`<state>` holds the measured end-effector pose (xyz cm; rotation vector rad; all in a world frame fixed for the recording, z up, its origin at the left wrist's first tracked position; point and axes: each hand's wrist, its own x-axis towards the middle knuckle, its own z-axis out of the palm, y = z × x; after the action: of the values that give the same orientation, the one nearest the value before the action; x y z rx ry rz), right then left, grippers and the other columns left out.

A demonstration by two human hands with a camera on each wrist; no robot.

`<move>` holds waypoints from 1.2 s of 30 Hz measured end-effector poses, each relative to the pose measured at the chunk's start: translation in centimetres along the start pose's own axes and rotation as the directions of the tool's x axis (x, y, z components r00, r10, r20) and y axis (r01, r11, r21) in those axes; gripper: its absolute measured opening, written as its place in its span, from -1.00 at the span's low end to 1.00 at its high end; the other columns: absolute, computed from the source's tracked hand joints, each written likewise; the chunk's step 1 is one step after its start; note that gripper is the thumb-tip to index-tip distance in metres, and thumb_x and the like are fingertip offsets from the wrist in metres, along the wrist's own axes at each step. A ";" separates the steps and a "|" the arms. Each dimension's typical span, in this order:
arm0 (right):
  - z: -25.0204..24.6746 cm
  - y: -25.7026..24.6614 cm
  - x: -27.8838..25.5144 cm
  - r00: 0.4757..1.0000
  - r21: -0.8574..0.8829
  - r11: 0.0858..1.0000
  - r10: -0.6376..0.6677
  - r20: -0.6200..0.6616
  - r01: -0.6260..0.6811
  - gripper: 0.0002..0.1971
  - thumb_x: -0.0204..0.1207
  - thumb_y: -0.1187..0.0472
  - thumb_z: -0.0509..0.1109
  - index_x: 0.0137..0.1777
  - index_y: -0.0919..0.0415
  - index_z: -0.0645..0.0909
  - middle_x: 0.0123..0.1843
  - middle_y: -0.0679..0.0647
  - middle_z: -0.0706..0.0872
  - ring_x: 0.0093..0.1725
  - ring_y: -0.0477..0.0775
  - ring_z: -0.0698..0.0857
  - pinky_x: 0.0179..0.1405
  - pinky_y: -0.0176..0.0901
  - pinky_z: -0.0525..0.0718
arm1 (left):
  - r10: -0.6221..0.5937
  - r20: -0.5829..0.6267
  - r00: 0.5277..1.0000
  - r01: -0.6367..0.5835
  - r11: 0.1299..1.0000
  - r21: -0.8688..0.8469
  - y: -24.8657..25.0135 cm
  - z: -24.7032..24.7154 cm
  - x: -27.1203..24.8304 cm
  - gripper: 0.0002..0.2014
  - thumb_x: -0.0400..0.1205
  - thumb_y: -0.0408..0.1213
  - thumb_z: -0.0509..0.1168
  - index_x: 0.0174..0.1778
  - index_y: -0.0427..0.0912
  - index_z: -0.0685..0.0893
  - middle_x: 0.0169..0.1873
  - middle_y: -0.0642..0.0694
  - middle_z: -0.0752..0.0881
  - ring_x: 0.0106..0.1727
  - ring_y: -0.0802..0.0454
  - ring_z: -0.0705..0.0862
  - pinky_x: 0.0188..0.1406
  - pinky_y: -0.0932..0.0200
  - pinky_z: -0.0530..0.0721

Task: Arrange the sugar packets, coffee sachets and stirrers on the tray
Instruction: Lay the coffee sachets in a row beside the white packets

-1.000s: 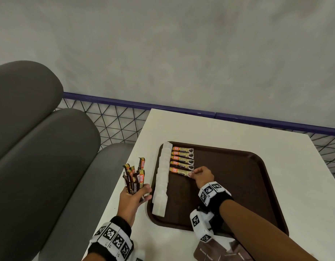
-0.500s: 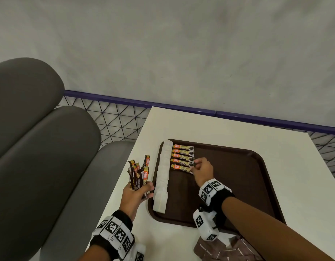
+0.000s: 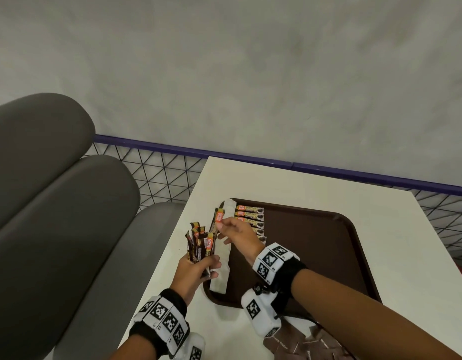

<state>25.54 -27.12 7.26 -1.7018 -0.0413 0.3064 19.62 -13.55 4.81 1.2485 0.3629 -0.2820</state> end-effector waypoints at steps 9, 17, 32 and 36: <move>-2.5 0.7 -0.5 0.999 -0.276 0.961 -0.020 0.046 0.032 -0.82 0.60 0.16 0.28 0.10 0.24 0.57 -0.21 0.04 0.56 -0.30 -0.13 0.50 -0.30 -0.41 0.49 | 0.076 -0.109 0.991 -0.082 0.996 -0.045 1.2 -1.1 0.3 -0.81 0.51 -0.43 0.42 0.03 -0.26 0.65 -0.21 -0.21 0.74 -0.26 -0.02 0.70 -0.30 0.18 0.70; -2.2 0.7 -1.5 0.969 -0.453 0.885 0.004 0.246 0.111 -0.76 0.61 0.15 0.27 0.18 0.22 0.63 0.03 0.39 0.67 -0.10 0.21 0.56 -0.06 -0.03 0.52 | 0.116 -0.095 0.989 -0.119 0.993 -0.027 1.2 -0.2 0.2 -0.75 0.52 -0.38 0.41 0.12 -0.28 0.66 -0.06 -0.27 0.77 -0.13 -0.04 0.76 -0.39 0.30 0.71; -4.3 4.1 -4.2 0.987 -0.031 0.986 0.163 -0.012 -0.163 -0.92 0.54 0.25 0.35 -0.19 0.16 0.62 -0.30 -0.02 0.66 -0.35 -0.13 0.52 -0.38 -0.41 0.52 | 0.106 -0.137 0.985 -0.111 0.994 -0.025 0.5 -0.4 1.0 -0.73 0.50 -0.44 0.42 0.11 -0.30 0.64 -0.10 -0.26 0.77 -0.11 -0.10 0.74 -0.32 0.23 0.76; -5.7 4.9 -4.3 0.962 -0.050 0.972 0.219 -0.163 -0.230 -0.88 0.55 0.23 0.34 -0.21 0.17 0.63 -0.22 0.00 0.65 -0.24 -0.12 0.54 -0.27 -0.34 0.49 | 0.066 -0.137 0.988 -0.072 0.997 -0.038 -0.1 -0.7 1.0 -0.79 0.52 -0.48 0.39 0.06 -0.29 0.62 -0.20 -0.21 0.72 -0.11 -0.08 0.70 -0.37 0.24 0.74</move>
<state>21.92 -34.32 3.92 -1.7972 0.2620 0.3418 20.43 -12.95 4.16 1.2384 0.4400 -0.1296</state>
